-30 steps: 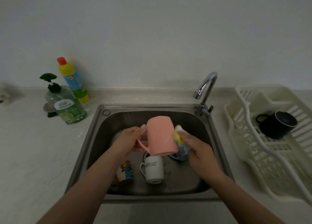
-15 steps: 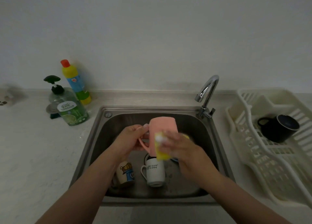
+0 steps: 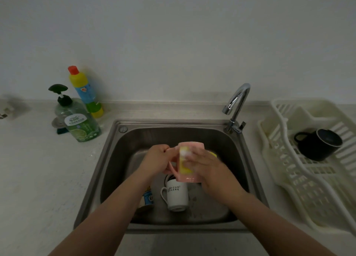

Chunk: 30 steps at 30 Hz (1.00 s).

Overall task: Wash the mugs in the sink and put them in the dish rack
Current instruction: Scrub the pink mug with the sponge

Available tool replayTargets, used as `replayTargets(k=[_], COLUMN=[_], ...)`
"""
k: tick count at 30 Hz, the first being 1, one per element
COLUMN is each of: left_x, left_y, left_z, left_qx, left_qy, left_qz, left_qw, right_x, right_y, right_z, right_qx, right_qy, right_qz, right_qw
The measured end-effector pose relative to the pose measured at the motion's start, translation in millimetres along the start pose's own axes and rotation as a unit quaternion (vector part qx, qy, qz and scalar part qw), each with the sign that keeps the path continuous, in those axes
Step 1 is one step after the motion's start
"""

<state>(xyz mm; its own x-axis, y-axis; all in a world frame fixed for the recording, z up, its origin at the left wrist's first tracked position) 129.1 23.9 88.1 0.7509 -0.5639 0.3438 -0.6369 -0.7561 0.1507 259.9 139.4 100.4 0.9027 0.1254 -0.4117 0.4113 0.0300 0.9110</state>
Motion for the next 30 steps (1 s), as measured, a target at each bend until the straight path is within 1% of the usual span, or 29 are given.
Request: replayTargets(k=[1, 2, 3, 4, 5, 6, 7, 8, 10, 11, 12, 15, 16, 17, 19, 20, 21, 24, 25, 26, 27, 28, 29, 30], left_x=[-1, -1, -1, 0, 0, 0, 0, 0, 0, 0, 0, 2, 2, 2, 2, 2, 2, 2, 2, 1, 1, 1, 1, 1], left_y=[1, 4, 7, 10, 11, 11, 11, 12, 18, 21, 23, 16, 13, 13, 19, 24, 27, 21, 17, 12, 10, 9, 9, 9], left_z=[1, 3, 6, 10, 12, 14, 14, 14, 13, 12, 12, 10, 9, 7, 6, 6, 7, 8, 6, 2, -3, -7, -9, -10], left_qx=[0.024, 0.049, 0.07, 0.088, 0.103, 0.123, 0.147, 0.17, 0.206, 0.218, 0.225, 0.22, 0.223, 0.227, 0.232, 0.232, 0.227, 0.164, 0.132, 0.101, 0.071, 0.045, 0.024, 0.005], left_qy=[0.005, 0.011, 0.016, 0.021, 0.028, 0.035, 0.037, 0.036, 0.033, 0.033, 0.031, 0.031, 0.031, 0.031, 0.026, 0.024, 0.023, 0.031, 0.026, 0.017, 0.006, -0.002, -0.011, -0.017], left_qz=[0.004, 0.007, 0.013, 0.021, 0.035, 0.055, 0.075, 0.089, 0.095, 0.097, 0.098, 0.11, 0.11, 0.107, 0.098, 0.094, 0.09, 0.088, 0.085, 0.078, 0.067, 0.051, 0.036, 0.026], left_qw=[1.0, 0.999, 0.997, 0.996, 0.994, 0.99, 0.986, 0.981, 0.973, 0.97, 0.969, 0.969, 0.968, 0.968, 0.968, 0.968, 0.969, 0.982, 0.987, 0.992, 0.995, 0.998, 0.999, 0.999], right_x=[7, 16, 25, 31, 35, 30, 21, 14, 18, 26, 31, 19, 10, 6, 17, 28, 35, 15, 2, -9, -10, -1, 15, 27], right_y=[-1, 0, 4, 4, 5, 9, 12, 16, 19, 20, 20, 21, 23, 24, 23, 22, 20, 14, 13, 14, 14, 11, 7, 7], right_z=[5, 2, -4, -15, -24, -26, -24, -18, -5, -5, -10, -24, -21, -13, -2, -3, -9, -27, -25, -16, -6, 0, 2, -1], right_qx=[-0.019, -0.063, -0.11, -0.148, -0.187, -0.218, -0.239, -0.257, -0.256, -0.253, -0.26, -0.251, -0.262, -0.255, -0.214, -0.214, -0.218, -0.201, -0.202, -0.157, -0.096, -0.054, -0.052, -0.058], right_qy=[0.05, 0.049, 0.003, -0.075, -0.158, -0.215, -0.236, -0.221, -0.144, -0.12, -0.124, -0.231, -0.234, -0.203, -0.104, -0.081, -0.091, -0.224, -0.234, -0.191, -0.117, -0.033, 0.021, 0.033], right_qz=[-0.009, -0.011, -0.017, -0.031, -0.052, -0.073, -0.078, -0.077, -0.075, -0.074, -0.07, -0.078, -0.077, -0.07, -0.056, -0.044, -0.038, -0.038, -0.025, -0.016, -0.014, -0.017, -0.009, 0.003], right_qw=[0.999, 0.997, 0.994, 0.986, 0.968, 0.949, 0.939, 0.938, 0.953, 0.957, 0.955, 0.937, 0.933, 0.943, 0.97, 0.972, 0.971, 0.953, 0.951, 0.969, 0.988, 0.998, 0.998, 0.998])
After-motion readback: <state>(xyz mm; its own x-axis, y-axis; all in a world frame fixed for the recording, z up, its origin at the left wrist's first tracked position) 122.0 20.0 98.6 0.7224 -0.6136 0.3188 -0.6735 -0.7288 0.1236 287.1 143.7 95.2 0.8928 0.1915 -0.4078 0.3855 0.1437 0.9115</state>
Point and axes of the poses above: each hand's wrist, its own x-axis away from the middle knuckle, its own y-axis out of the back of the hand, z = x × y, the point moved 4 cm from there along -x, towards the middle knuckle, and after that the axes turned 14 degrees about x, right-handed, at the moved point
